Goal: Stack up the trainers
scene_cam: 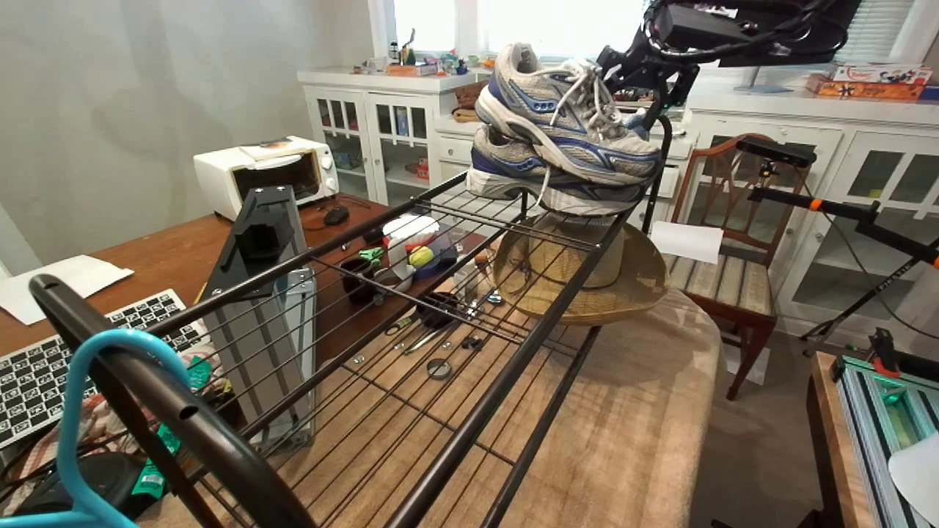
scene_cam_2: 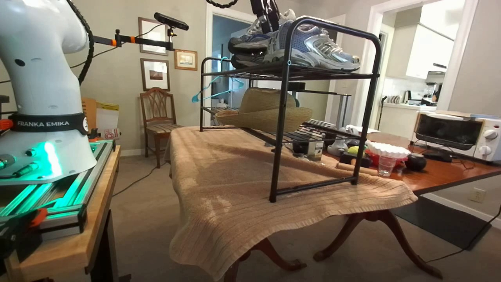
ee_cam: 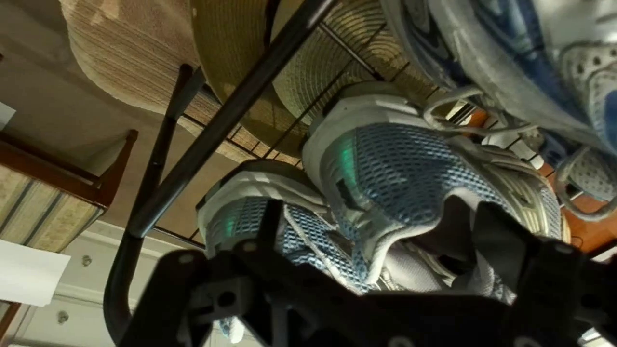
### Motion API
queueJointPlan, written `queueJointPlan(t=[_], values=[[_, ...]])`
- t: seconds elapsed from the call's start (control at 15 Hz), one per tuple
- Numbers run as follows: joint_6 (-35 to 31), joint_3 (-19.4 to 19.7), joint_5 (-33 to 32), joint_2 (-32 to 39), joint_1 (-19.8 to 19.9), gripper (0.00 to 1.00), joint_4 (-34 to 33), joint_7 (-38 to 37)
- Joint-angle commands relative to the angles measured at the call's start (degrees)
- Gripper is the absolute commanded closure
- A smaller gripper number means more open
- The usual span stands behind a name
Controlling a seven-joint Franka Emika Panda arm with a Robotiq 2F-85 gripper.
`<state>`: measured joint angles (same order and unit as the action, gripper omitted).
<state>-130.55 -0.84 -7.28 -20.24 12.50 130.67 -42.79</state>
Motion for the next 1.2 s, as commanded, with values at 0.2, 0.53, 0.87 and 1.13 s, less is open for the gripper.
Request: queueJointPlan(t=[0.2,0.53,0.87,1.13], values=[[1.3,0.4,0.3,4.8,0.2,0.0,-3.7,-7.4],[4.0,1.5,1.7,7.2,-0.7,0.0,-5.4,-8.9],[6.4,2.3,2.7,8.8,-1.1,0.42,-6.9,-10.2],[7.1,2.7,3.4,9.6,-1.2,0.74,-8.1,-11.8]])
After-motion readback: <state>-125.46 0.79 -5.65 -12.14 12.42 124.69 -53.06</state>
